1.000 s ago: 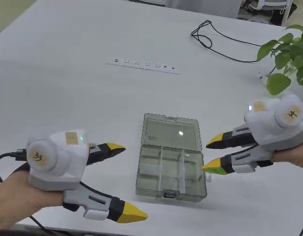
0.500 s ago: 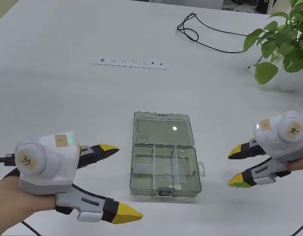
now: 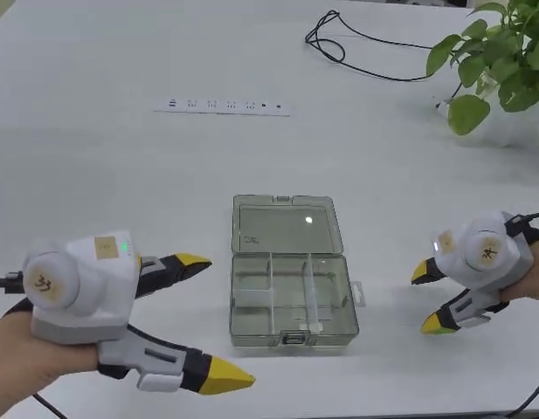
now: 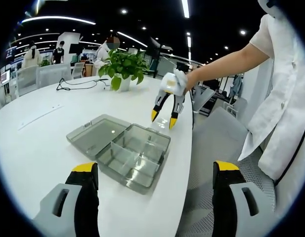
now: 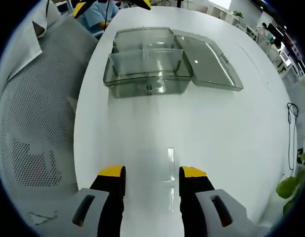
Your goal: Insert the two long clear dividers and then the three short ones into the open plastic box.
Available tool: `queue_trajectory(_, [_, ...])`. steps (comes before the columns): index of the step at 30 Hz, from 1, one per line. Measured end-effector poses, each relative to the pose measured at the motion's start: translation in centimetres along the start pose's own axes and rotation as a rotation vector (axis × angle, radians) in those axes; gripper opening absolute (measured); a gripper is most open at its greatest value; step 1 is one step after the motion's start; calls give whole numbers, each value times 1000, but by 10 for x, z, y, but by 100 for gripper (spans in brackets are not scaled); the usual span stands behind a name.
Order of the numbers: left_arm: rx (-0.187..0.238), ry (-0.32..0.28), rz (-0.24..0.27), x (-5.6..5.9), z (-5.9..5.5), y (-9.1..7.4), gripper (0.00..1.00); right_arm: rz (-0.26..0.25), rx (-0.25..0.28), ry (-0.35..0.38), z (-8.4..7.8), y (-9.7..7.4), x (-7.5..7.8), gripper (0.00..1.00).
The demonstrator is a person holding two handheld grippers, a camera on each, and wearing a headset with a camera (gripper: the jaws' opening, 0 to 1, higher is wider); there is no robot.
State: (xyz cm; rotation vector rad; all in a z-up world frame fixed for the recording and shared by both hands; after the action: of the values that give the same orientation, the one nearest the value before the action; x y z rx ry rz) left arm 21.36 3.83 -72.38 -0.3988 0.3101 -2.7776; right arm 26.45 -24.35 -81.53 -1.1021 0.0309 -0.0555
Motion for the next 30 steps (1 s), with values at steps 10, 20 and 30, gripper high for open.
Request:
queue_trajectory(10, [-6,-1,-7,0,-1,1,98,7,-24,-30,-3,2,4,42])
queue_trajectory(20, [0,1,-12,0,2,2,98,-7,-17,-15,-2,2,5,33])
queue_trajectory(30, [2,9,-19,-1,6,4,98,-90,32,1,12,-14,6,33])
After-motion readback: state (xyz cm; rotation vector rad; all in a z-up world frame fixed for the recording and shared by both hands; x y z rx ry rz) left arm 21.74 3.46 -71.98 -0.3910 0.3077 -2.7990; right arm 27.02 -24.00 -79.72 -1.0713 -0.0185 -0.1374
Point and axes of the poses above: the centre of the closed fingertips' face, and the gripper's own axes: y roughly forward along the fingers, x roughly to its right, z roughly out of its top, the point moved 4 cm from there along -y, roughly backward along the fingers, and after that the axes turned 11 degrees about x, right-handed, at the moved point
